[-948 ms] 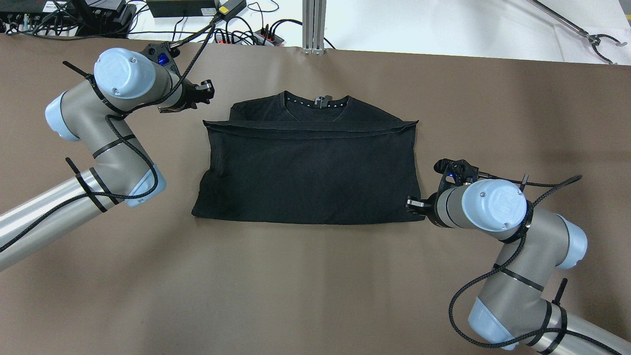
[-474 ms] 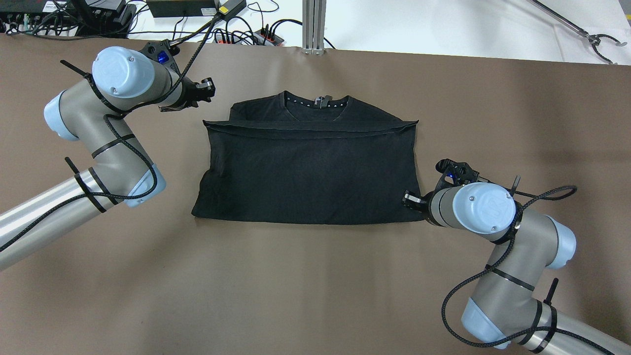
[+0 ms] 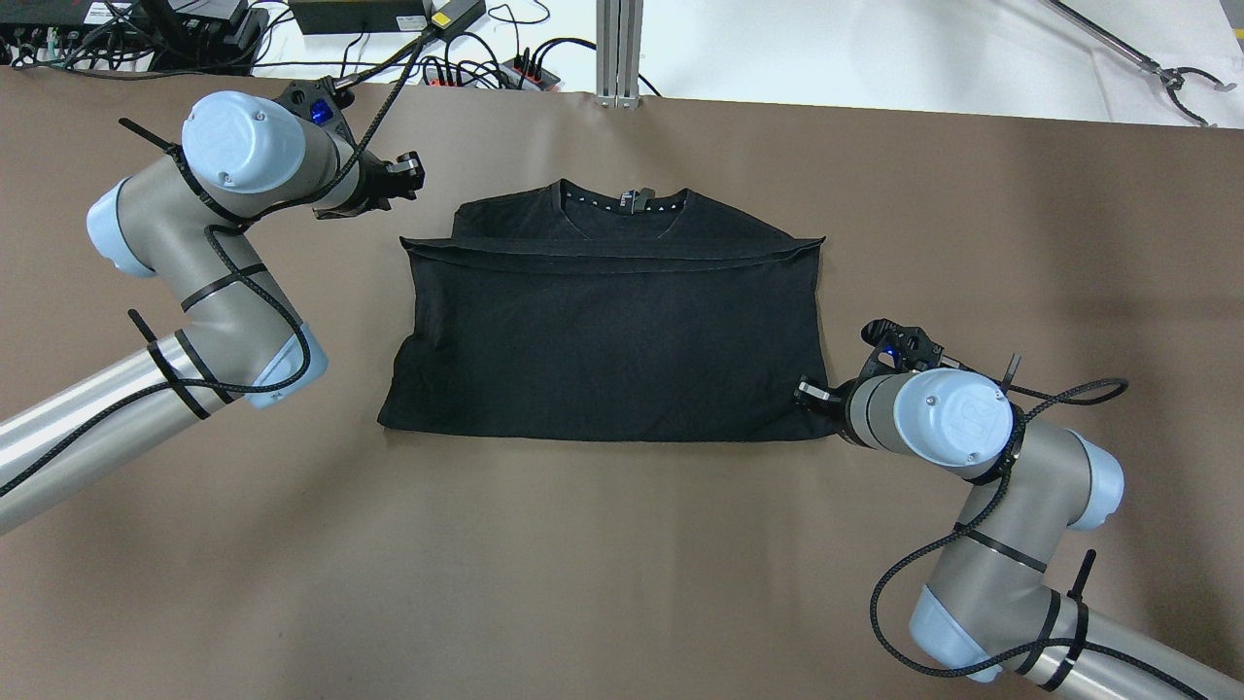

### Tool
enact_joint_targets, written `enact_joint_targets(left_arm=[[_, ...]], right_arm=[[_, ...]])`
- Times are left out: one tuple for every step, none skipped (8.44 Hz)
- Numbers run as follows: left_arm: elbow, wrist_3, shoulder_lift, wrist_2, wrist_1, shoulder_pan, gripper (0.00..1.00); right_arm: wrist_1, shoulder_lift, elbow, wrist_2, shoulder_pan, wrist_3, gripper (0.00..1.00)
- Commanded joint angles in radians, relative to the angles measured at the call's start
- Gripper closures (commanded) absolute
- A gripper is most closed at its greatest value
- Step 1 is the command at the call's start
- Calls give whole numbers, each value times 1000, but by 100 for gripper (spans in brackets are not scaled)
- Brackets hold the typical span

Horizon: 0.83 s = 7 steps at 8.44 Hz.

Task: Fold clothes
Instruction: 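Grasp the folded shirt's side edge with the right gripper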

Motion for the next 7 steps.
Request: enact_joint_targets(left_arm=[[0, 0, -16, 3, 6, 2, 59], [0, -2, -18, 3, 8, 4, 59], [2, -2, -24, 5, 8, 7, 59], [2, -3, -32, 5, 11, 7, 59], [2, -3, -33, 5, 11, 7, 59], [2, -3, -36, 6, 13, 10, 59], [0, -9, -38, 8, 13, 10, 59]], right_arm=[[6, -7, -2, 0, -1, 2, 53], [9, -20, 5, 0, -1, 3, 86], [6, -27, 25, 3, -1, 6, 100], [-11, -62, 97, 9, -4, 20, 100], [-11, -101, 146, 23, -4, 31, 100], [-13, -146, 212, 51, -4, 33, 100], [-11, -195, 269, 87, -15, 68, 100]])
